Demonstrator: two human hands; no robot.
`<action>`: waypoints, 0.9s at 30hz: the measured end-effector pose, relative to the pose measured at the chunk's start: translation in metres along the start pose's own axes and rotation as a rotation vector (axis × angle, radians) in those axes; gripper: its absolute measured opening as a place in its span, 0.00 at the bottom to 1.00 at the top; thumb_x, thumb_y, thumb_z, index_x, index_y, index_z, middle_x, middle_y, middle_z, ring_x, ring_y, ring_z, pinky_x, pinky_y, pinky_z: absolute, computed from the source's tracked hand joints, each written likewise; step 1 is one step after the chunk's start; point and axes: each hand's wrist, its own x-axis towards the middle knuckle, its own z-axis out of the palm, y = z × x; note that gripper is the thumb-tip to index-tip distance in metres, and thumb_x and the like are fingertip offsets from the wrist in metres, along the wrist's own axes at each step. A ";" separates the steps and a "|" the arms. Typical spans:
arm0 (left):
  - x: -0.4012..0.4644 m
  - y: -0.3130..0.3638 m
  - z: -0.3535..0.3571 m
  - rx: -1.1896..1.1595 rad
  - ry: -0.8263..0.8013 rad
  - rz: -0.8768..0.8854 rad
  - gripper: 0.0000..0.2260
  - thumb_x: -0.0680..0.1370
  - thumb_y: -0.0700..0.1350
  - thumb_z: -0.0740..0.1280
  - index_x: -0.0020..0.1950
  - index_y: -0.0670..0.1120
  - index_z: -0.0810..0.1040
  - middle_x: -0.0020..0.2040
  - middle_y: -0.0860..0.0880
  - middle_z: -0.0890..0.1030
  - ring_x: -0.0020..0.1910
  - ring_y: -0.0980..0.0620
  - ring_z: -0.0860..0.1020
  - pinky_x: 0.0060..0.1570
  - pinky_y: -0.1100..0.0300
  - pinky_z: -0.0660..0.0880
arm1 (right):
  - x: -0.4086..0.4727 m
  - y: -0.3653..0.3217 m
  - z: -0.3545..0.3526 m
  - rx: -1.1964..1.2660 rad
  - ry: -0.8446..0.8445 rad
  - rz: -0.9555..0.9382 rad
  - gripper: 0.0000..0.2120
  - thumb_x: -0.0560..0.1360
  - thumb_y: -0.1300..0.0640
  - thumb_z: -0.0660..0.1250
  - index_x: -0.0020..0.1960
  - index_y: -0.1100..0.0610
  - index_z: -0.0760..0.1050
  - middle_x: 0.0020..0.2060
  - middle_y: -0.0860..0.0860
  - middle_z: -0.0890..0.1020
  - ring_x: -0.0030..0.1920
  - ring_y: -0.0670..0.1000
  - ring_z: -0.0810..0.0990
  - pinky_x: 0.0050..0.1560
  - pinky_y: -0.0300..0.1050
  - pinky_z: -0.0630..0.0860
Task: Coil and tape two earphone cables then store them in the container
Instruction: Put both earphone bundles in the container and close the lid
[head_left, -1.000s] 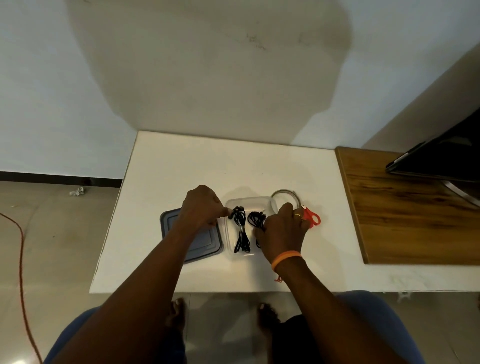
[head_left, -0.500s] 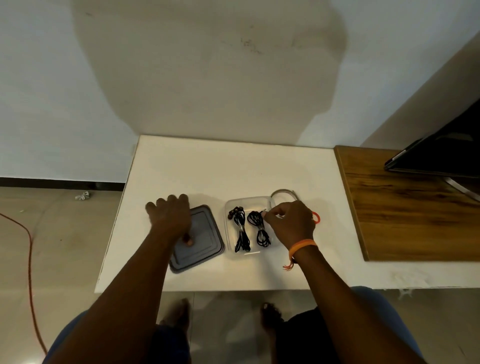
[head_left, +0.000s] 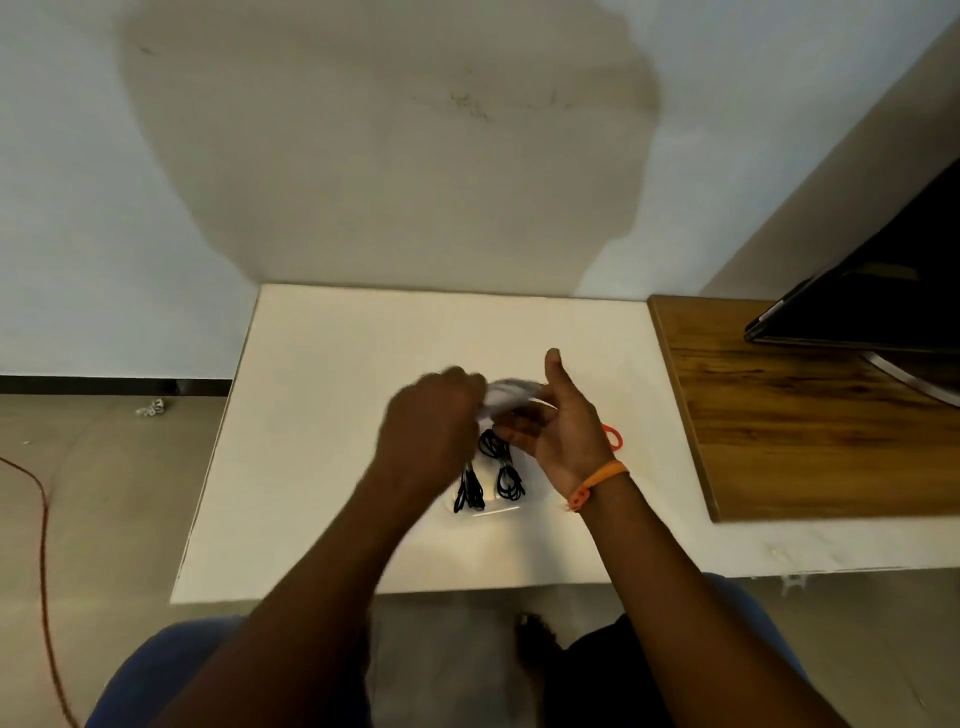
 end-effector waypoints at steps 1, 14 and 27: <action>-0.004 0.010 0.005 0.045 0.019 0.085 0.10 0.66 0.37 0.72 0.45 0.44 0.78 0.39 0.45 0.78 0.36 0.42 0.78 0.30 0.57 0.64 | 0.002 -0.001 -0.005 0.011 -0.002 -0.011 0.25 0.72 0.46 0.70 0.55 0.67 0.76 0.47 0.64 0.82 0.47 0.60 0.82 0.47 0.53 0.81; -0.037 -0.026 0.009 -0.639 -0.311 -0.850 0.26 0.74 0.60 0.70 0.61 0.43 0.69 0.53 0.44 0.76 0.50 0.45 0.78 0.46 0.50 0.79 | -0.007 0.014 -0.029 -0.524 0.171 -0.127 0.19 0.68 0.64 0.75 0.57 0.59 0.77 0.45 0.59 0.84 0.46 0.58 0.83 0.45 0.52 0.82; -0.045 -0.017 0.023 -0.774 -0.384 -0.879 0.20 0.69 0.37 0.75 0.59 0.43 0.74 0.50 0.41 0.80 0.41 0.43 0.83 0.36 0.46 0.82 | -0.008 0.036 -0.023 -1.097 0.343 -0.464 0.19 0.69 0.56 0.77 0.56 0.60 0.78 0.55 0.56 0.77 0.51 0.56 0.80 0.46 0.40 0.77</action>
